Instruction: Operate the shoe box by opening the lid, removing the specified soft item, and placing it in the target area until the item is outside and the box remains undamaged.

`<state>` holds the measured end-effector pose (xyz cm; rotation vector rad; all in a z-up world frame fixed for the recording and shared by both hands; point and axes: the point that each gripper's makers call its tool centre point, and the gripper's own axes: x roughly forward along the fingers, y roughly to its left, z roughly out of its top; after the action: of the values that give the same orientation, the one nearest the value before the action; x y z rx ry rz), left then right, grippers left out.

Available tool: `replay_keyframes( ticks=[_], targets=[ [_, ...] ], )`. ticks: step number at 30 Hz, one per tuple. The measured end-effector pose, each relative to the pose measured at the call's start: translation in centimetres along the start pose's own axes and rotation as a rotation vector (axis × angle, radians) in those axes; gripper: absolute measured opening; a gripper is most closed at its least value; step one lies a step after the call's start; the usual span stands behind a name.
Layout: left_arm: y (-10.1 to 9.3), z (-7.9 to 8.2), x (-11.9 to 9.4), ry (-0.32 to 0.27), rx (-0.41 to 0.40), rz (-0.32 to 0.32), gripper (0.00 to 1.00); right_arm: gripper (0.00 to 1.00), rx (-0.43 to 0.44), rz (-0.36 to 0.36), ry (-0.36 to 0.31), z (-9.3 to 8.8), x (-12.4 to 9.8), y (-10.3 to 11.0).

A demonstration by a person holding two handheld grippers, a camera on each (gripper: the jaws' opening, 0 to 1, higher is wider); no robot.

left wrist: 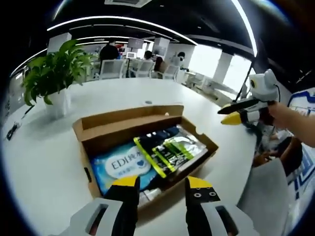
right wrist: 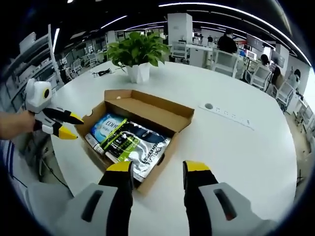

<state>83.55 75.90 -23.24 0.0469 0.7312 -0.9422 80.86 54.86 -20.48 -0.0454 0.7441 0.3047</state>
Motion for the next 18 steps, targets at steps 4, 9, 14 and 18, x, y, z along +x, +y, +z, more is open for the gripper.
replay_keyframes(
  ticks=[4,9,14,18],
  targets=[
    [-0.2,0.3,1.0,-0.002,-0.060,-0.042,0.37,0.35,0.019,-0.004,0.004,-1.0,-0.4,0.1],
    [-0.5,0.4,2.2,-0.005,-0.203,-0.089,0.36,0.34,0.037,-0.007,0.028,-2.3,-0.1,-0.2],
    [-0.3,0.6,3.4,0.003,-0.259,-0.100,0.36,0.34,0.046,-0.007,0.038,-2.6,0.3,-0.6],
    [0.2,0.6,4.3,0.008,-0.333,-0.105,0.36,0.33,0.049,-0.006,0.044,-2.8,0.4,-0.8]
  ],
)
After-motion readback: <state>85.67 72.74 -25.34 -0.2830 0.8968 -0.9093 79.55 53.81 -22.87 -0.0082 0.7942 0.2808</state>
